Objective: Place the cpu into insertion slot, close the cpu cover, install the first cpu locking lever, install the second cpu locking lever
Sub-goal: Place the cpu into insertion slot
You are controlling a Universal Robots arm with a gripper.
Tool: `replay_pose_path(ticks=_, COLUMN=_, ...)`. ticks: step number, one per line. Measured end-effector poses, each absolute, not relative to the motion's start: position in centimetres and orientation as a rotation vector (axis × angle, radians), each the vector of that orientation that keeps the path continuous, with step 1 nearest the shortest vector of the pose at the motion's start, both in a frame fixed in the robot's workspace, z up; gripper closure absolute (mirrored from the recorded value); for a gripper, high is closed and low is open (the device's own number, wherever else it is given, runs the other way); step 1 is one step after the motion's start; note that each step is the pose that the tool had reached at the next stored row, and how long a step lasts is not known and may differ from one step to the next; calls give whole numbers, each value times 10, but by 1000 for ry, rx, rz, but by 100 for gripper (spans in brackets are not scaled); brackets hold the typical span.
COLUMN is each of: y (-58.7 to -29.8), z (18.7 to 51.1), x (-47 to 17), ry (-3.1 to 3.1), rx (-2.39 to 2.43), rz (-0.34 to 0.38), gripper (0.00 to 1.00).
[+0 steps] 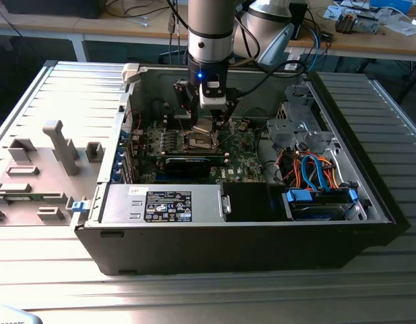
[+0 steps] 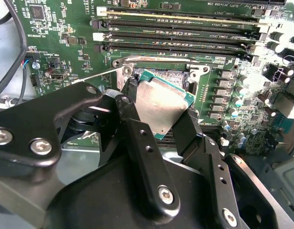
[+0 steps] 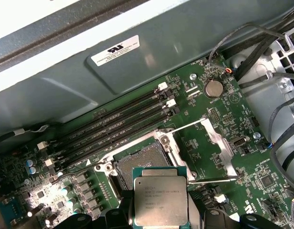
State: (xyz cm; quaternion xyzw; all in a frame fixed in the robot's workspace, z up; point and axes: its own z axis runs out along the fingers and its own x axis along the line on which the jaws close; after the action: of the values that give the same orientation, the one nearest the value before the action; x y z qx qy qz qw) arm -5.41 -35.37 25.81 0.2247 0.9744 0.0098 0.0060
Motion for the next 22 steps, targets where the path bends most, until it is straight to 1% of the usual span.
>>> replay_pose_path(ticks=22, y=-354, z=258, x=-54, ry=3041, rx=737, rz=30, gripper=46)
